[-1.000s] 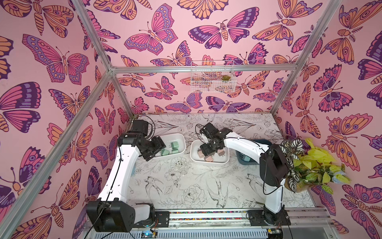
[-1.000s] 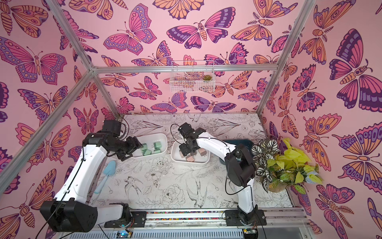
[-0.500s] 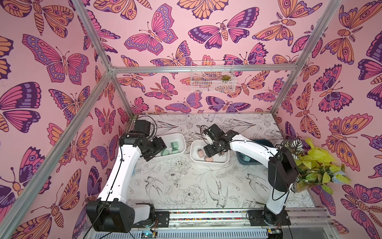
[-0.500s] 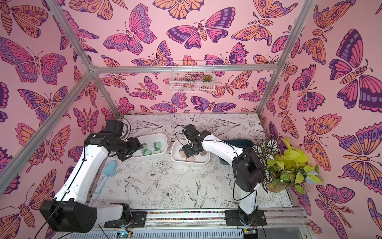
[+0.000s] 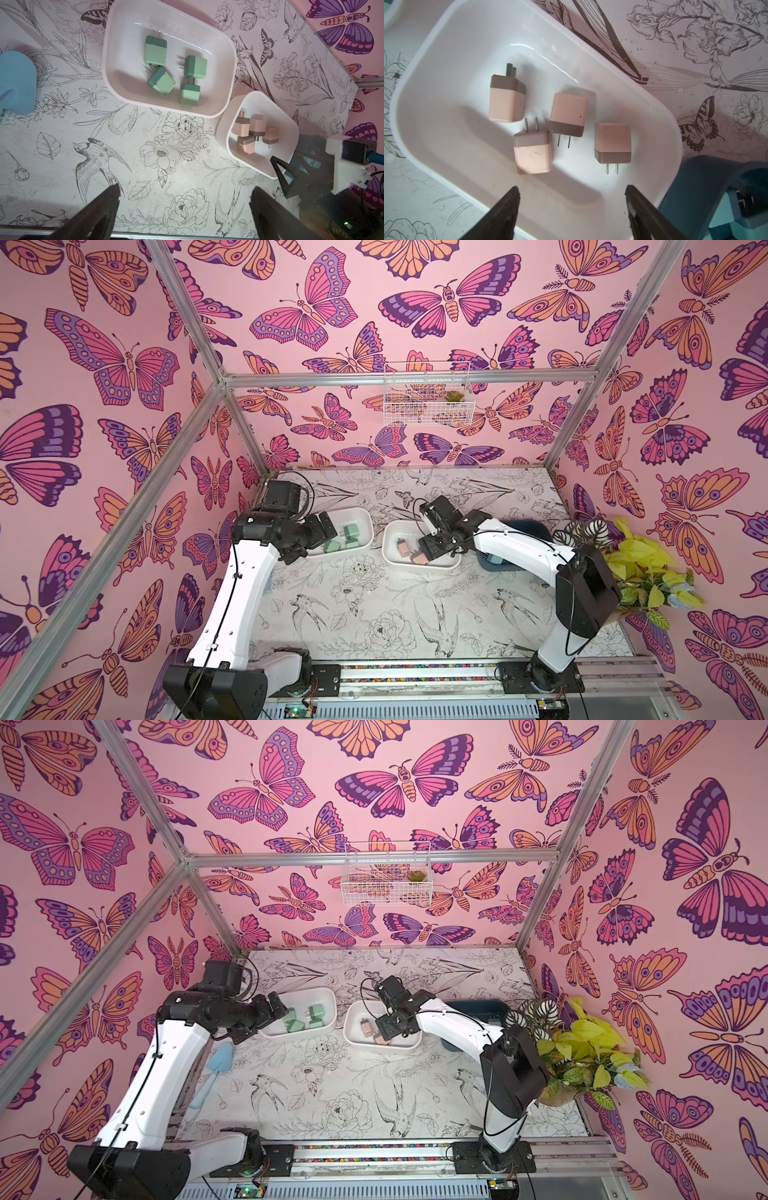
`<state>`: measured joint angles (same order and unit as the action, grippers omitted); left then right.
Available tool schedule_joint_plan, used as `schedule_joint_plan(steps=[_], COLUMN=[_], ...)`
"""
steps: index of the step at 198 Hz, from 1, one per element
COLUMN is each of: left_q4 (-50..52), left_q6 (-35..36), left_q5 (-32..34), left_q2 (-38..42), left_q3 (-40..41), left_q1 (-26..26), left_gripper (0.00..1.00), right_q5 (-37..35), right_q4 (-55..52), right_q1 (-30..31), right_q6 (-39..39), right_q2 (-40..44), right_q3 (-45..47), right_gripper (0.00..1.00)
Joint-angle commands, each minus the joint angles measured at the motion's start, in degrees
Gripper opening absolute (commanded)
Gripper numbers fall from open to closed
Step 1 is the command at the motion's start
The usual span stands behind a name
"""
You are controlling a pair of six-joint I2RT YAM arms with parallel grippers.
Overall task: Place the plugs by color into the storage box
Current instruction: Reset both arms
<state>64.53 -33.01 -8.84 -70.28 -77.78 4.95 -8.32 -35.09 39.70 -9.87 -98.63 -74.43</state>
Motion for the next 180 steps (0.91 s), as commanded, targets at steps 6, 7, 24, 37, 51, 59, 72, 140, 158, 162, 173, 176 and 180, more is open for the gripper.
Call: schedule_joint_plan(steps=[6,7,24,37,51,59,72,140,158,162,173,176,180], left_q4=[1.0,1.0,1.0,0.9,0.9,0.9,0.9,0.5,-1.2,-2.5,-6.5,-7.7,-9.9], left_q6=[2.3,2.3,3.0,3.1,3.3,3.4,3.5,2.9,-2.2,-1.3,2.5,3.4,4.8], left_q5=[2.6,2.6,3.4,4.0,4.6,4.9,5.1,10.7,19.3,19.9,20.3,20.3,20.3], left_q2=[0.7,0.7,0.8,0.8,0.6,0.6,0.5,1.1,2.1,2.4,3.5,3.8,4.4], left_q3=[0.2,0.2,0.3,-0.1,-0.5,-0.8,-1.1,0.7,5.2,6.4,9.7,10.6,11.9], left_q1=[0.5,0.6,0.6,0.7,0.6,0.7,0.7,0.8,0.7,0.7,0.7,0.7,0.7], left_gripper=[0.99,1.0,1.0,1.0,1.0,1.0,1.0,1.0,0.99,1.0,0.99,1.0,1.0], right_q5=[-1.2,-1.2,-2.4,-3.2,-3.1,-3.3,-3.6,-7.4,-11.5,-12.6,-15.0,-15.6,-16.2], right_q4=[1.7,1.7,1.7,1.3,0.6,0.6,0.8,1.0,0.6,0.7,1.2,1.4,1.9], right_q1=[-0.8,-0.9,-1.6,-2.4,-3.7,-4.3,-5.3,-7.2,-9.0,-9.5,-11.2,-11.8,-12.5], right_q6=[0.0,0.0,-0.8,-2.0,-3.3,-4.0,-4.9,-6.5,-9.5,-10.1,-11.2,-11.4,-11.4], right_q2=[3.2,3.3,4.7,5.7,6.5,6.9,7.7,11.2,12.9,13.4,15.5,16.2,17.2], right_q3=[1.8,1.9,2.7,3.2,3.5,4.0,4.8,7.0,8.5,9.2,11.4,12.1,13.2], right_gripper=[0.82,0.82,0.82,0.84,0.88,0.9,0.98,0.99,0.99,0.99,0.99,0.99,0.99])
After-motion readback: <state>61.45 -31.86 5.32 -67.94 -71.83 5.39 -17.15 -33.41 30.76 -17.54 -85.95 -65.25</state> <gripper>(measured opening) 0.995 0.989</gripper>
